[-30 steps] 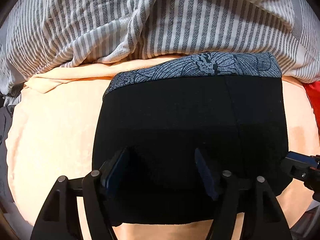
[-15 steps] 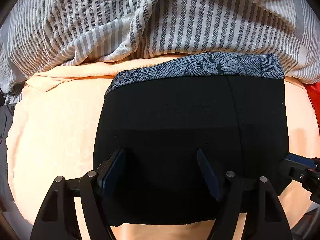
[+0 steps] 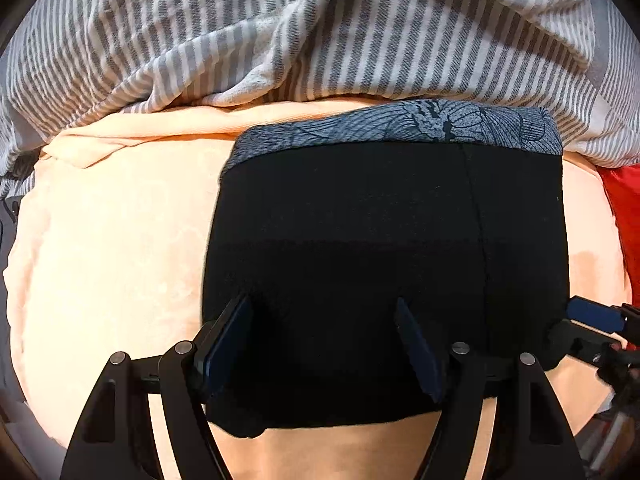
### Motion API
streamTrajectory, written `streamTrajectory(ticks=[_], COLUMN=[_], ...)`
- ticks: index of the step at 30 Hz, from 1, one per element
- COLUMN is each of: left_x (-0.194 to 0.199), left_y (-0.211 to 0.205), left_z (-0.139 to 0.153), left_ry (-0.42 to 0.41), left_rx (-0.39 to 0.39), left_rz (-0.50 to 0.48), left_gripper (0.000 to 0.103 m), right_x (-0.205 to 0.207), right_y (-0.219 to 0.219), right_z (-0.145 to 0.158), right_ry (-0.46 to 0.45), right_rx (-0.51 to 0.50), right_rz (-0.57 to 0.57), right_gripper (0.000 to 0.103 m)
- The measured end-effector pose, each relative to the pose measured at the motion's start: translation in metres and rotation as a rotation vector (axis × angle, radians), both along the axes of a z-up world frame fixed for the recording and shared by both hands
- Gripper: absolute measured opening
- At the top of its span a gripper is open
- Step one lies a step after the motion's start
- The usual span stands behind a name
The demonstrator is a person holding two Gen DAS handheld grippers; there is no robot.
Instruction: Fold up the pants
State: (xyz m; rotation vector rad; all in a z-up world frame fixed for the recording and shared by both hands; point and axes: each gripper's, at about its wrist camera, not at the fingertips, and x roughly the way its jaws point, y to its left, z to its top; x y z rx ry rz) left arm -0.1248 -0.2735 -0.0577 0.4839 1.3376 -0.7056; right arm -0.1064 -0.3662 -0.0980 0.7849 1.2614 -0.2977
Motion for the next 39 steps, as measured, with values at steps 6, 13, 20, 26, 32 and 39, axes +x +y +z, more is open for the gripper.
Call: streamTrajectory(ticks=[6, 13, 20, 26, 32, 39], left_x=[0.044, 0.085, 0.11, 0.129, 0.124, 0.113], left_y=[0.021, 0.027, 0.035, 0.048, 0.032, 0.041], left_z=[0.006, -0.026, -0.05, -0.068, -0.081, -0.084], left_ry=[0.071, 0.242, 0.351, 0.429, 0.439, 0.395], left_rx=[-0.073, -0.112, -0.165, -0.179, -0.198, -0.226], left_rz=[0.07, 0.054, 0.027, 0.04, 0.018, 0.089], left_gripper=[0.075, 0.075, 0.075, 0.075, 0.088, 0.077], right_x=[-0.011, -0.015, -0.018, -0.019, -0.006, 0.009], right_y=[-0.037, -0.081, -0.096, -0.104, -0.102, -0.095], right_z=[0.008, -0.033, -0.073, -0.084, -0.091, -0.088], right_ry=[-0.083, -0.133, -0.187, -0.227, -0.25, -0.167], right_rx=[0.028, 0.183, 0.353, 0.414, 0.449, 0.422], right_rz=[-0.041, -0.098, -0.08, -0.05, -0.05, -0.09], right_gripper=[0.079, 0.08, 0.081, 0.082, 0.085, 0.079])
